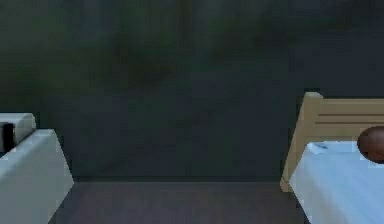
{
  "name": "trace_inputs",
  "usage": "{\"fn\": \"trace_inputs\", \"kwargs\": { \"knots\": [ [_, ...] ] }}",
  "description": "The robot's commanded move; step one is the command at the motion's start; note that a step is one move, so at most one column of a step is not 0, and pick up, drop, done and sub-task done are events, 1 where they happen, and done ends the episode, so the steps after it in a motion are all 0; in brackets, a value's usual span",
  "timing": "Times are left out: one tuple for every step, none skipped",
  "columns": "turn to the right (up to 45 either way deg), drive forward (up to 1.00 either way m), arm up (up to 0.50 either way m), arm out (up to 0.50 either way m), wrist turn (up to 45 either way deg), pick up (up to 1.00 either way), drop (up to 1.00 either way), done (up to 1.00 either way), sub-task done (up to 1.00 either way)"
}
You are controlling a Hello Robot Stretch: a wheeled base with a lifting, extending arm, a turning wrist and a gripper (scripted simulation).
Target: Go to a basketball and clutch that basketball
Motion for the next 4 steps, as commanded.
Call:
{"fn": "trace_inputs", "kwargs": {
  "knots": [
    [3.0,0.00,0.00,0.00,0.0,0.00,0.00,0.00,0.00],
    [0.0,0.60,0.00,0.00,0.0,0.00,0.00,0.00,0.00],
    [-24.0,0.00,0.00,0.00,0.0,0.00,0.00,0.00,0.00],
    [45.0,0.00,0.00,0.00,0.0,0.00,0.00,0.00,0.00]
  ]
}}
